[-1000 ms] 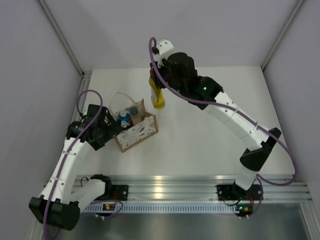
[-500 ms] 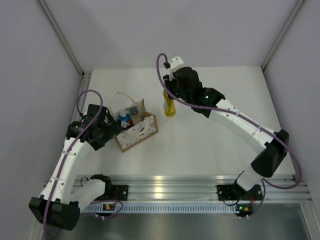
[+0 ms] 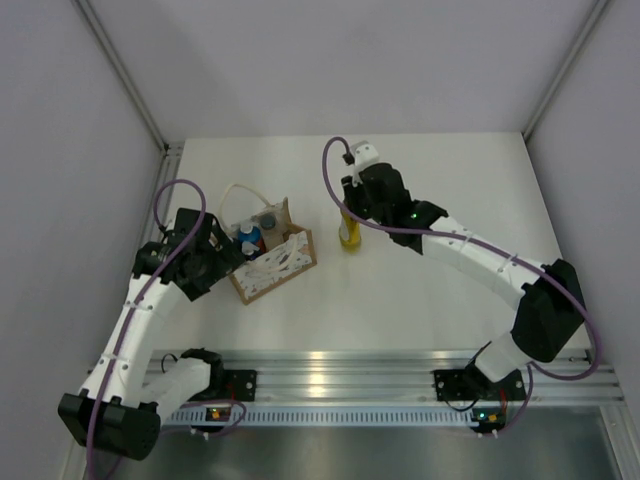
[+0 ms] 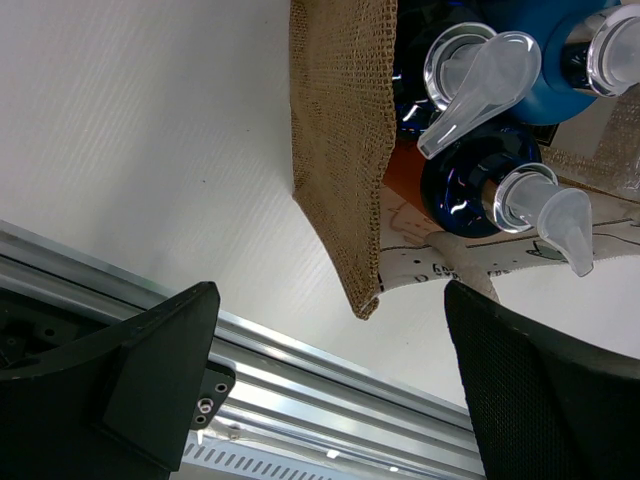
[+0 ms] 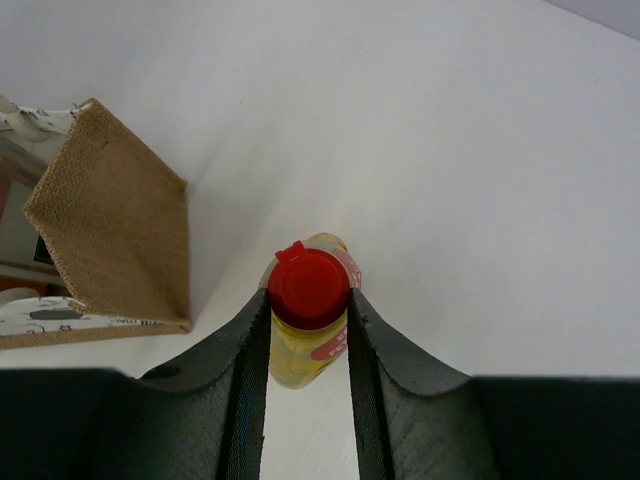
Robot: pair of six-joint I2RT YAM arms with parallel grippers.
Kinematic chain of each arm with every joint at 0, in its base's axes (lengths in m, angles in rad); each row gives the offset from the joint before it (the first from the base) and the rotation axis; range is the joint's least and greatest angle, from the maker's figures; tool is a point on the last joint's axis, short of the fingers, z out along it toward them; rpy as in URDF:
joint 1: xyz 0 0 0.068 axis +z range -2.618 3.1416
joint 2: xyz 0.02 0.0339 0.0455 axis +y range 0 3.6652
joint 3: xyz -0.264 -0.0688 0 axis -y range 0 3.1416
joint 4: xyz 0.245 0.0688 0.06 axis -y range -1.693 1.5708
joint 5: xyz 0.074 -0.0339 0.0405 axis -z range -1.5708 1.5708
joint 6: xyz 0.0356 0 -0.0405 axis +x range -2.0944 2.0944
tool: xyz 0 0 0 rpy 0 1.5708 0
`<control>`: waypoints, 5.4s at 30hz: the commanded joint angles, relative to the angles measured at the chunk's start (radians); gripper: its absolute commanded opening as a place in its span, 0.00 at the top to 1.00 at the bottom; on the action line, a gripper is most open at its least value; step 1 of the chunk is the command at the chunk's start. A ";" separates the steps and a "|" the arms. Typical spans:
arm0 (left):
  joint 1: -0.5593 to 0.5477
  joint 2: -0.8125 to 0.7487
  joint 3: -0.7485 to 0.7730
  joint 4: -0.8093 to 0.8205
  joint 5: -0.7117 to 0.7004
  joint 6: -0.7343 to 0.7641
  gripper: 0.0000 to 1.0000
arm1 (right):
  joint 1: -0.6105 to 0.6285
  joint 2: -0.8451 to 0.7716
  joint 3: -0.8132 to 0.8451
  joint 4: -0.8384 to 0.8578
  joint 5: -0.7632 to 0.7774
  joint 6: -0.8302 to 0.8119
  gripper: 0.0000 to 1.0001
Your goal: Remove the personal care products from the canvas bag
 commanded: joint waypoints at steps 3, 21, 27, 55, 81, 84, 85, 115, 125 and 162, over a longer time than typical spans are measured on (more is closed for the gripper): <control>0.000 0.000 -0.002 0.027 0.007 0.011 0.01 | -0.061 -0.077 -0.014 0.317 -0.048 0.029 1.00; 0.000 -0.011 -0.008 0.027 0.013 0.008 0.01 | -0.090 -0.005 -0.063 0.317 -0.072 -0.019 1.00; 0.000 -0.011 -0.008 0.027 0.015 0.008 0.02 | -0.090 -0.017 -0.089 0.307 -0.081 -0.025 0.71; 0.000 -0.019 -0.064 0.050 -0.068 -0.081 0.02 | 0.178 0.179 0.468 -0.103 -0.196 0.012 0.44; 0.000 0.000 -0.156 0.110 -0.080 -0.070 0.08 | 0.283 0.560 0.773 -0.440 -0.127 0.158 0.46; 0.000 -0.002 -0.176 0.117 -0.065 -0.076 0.12 | 0.283 0.595 0.789 -0.442 -0.107 0.153 0.46; 0.000 -0.003 -0.184 0.119 -0.060 -0.078 0.14 | 0.281 0.603 0.801 -0.442 -0.103 0.151 0.46; 0.000 0.024 -0.219 0.205 0.000 -0.078 0.85 | 0.253 0.745 0.810 -0.358 -0.009 0.135 0.57; 0.001 0.021 -0.224 0.205 0.004 -0.078 0.86 | 0.252 0.629 0.681 -0.180 0.014 0.090 1.00; 0.000 0.032 -0.222 0.205 0.001 -0.081 0.89 | 0.238 0.262 0.698 -0.158 0.038 0.019 1.00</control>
